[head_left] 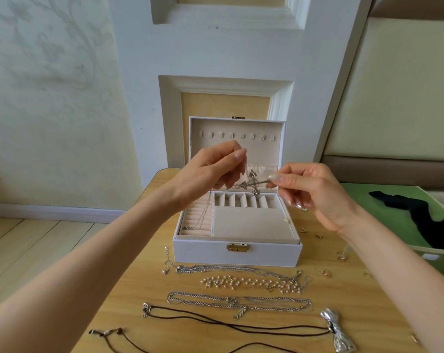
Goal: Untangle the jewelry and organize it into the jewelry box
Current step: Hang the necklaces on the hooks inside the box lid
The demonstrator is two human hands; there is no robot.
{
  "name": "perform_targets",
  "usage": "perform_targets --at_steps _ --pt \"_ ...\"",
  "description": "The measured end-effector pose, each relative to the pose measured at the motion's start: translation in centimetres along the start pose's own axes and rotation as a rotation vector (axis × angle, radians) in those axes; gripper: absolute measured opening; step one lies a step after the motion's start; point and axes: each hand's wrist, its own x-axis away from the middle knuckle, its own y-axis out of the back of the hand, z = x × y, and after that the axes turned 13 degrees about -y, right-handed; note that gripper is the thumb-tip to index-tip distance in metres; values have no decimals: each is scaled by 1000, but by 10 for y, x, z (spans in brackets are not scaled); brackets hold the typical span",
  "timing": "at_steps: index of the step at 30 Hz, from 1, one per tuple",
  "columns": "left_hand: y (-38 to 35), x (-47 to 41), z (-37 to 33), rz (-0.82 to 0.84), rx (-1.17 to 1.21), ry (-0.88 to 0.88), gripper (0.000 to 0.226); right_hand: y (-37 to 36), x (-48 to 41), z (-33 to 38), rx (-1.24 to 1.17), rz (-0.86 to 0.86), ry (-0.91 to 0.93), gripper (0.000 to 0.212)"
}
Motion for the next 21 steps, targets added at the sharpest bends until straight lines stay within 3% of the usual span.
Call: perform_targets --at_steps 8,15,21 --pt "-4 -4 -9 96 -85 -30 25 -7 -2 7 66 78 -62 19" --pt "3 1 0 -50 -56 7 33 -6 -2 3 -77 49 -43 18" --pt "7 1 0 -20 9 -13 33 -6 -5 -3 -84 -18 -47 21"
